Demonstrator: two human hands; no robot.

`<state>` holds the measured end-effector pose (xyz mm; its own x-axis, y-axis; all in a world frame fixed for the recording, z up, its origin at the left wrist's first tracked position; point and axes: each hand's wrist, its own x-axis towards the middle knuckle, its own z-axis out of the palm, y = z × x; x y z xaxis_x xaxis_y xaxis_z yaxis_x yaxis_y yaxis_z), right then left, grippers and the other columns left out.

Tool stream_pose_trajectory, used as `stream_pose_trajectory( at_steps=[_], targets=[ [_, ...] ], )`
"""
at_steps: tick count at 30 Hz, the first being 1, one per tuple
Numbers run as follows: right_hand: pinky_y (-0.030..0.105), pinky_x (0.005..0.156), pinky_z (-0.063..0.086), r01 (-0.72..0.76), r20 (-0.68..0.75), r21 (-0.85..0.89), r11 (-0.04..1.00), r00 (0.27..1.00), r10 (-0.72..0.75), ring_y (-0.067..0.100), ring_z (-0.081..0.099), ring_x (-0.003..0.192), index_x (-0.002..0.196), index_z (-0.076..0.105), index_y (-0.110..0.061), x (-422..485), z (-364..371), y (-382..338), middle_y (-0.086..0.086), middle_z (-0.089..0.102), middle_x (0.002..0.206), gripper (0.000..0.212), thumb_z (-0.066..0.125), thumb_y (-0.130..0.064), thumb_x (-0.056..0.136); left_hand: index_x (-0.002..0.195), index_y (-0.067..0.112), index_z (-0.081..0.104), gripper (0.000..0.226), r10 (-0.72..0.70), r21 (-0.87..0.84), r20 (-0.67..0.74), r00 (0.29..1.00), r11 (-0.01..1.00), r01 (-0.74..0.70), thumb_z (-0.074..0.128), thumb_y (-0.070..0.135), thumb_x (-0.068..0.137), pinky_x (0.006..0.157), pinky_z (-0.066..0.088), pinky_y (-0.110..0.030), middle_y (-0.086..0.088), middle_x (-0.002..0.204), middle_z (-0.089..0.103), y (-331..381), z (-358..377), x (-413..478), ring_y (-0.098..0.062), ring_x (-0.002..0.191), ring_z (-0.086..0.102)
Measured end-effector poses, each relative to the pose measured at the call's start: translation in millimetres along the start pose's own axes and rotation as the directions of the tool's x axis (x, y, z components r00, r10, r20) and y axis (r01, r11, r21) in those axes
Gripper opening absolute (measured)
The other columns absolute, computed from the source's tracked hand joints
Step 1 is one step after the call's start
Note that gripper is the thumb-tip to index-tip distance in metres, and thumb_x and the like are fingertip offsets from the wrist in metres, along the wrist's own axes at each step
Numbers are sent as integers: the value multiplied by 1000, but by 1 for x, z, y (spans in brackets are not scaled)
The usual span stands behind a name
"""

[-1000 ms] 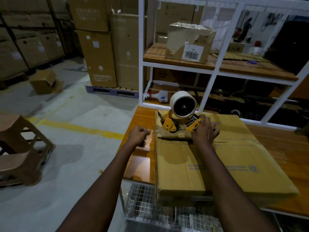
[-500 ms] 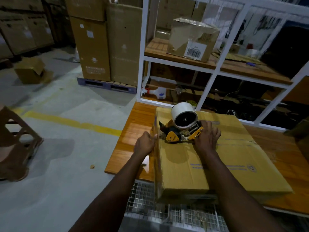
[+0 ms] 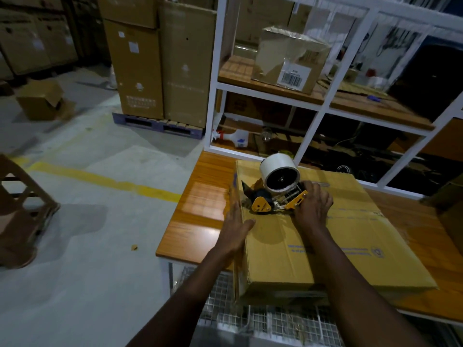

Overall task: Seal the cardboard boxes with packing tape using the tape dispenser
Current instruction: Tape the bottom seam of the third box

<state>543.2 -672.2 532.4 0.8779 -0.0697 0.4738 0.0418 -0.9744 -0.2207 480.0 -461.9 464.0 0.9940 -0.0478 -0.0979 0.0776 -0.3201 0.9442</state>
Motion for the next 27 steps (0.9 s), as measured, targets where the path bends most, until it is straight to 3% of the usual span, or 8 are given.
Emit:
stream_pose_trajectory(
  at_steps=[2,3,6,9,14,17,24,27],
  targets=[
    [48,102,25,2,20,-5,1000,1000,-2,34,46,106,124,50,-20,0,0,1,9,51,119,49,64,-15,77,157,34,-3,91,-39,172,42,998,985,32,38,73,86,118,10,-61,-1,165,-9,-4,-6,-1,-28,151,-5],
    [48,102,24,2,30,-2,1000,1000,-2,35,45,106,124,50,-19,1,-1,2,9,51,120,48,63,-17,78,157,33,-7,92,-17,235,29,999,972,9,42,70,87,117,8,-62,-1,164,-17,-2,-13,0,-29,150,-9],
    [48,102,24,13,56,-2,1000,998,-13,35,45,108,126,51,-19,1,-3,3,9,50,122,47,64,-20,81,155,37,-6,98,138,440,-5,990,890,-121,50,67,81,115,11,-64,-3,163,-22,11,-35,14,-32,150,-11],
    [48,100,26,16,72,-28,999,997,-14,35,45,106,124,52,-19,1,-5,4,10,50,120,48,65,-15,79,155,42,5,95,144,550,63,988,821,-154,47,70,74,113,10,-65,-3,164,-20,17,-46,30,-34,150,-11],
    [48,100,27,26,67,-41,999,997,-23,35,46,104,124,53,-18,1,-5,6,10,51,118,49,65,-14,76,154,39,16,86,196,548,-44,980,824,-140,39,61,75,113,11,-67,-1,165,-10,7,-32,31,-32,151,-7],
    [49,98,28,29,37,-41,999,999,-28,36,46,100,124,53,-19,3,-7,21,11,51,117,49,63,-17,75,144,47,26,74,225,531,-76,971,833,-152,37,64,73,112,9,-69,2,165,-10,4,-30,29,-32,150,-9],
    [48,94,30,-32,0,-112,993,999,32,34,44,95,121,51,-22,16,-21,115,9,48,109,50,70,-18,75,137,57,29,65,248,466,-130,960,870,-162,37,63,73,108,13,-71,4,165,0,3,-31,27,-33,150,-2],
    [47,92,29,-44,4,-128,991,999,45,31,42,95,118,49,-25,19,-23,134,6,47,109,48,71,-27,76,139,60,26,65,230,521,-120,966,843,-136,35,63,75,109,13,-70,2,165,0,8,-31,27,-34,150,-2]
  ],
)
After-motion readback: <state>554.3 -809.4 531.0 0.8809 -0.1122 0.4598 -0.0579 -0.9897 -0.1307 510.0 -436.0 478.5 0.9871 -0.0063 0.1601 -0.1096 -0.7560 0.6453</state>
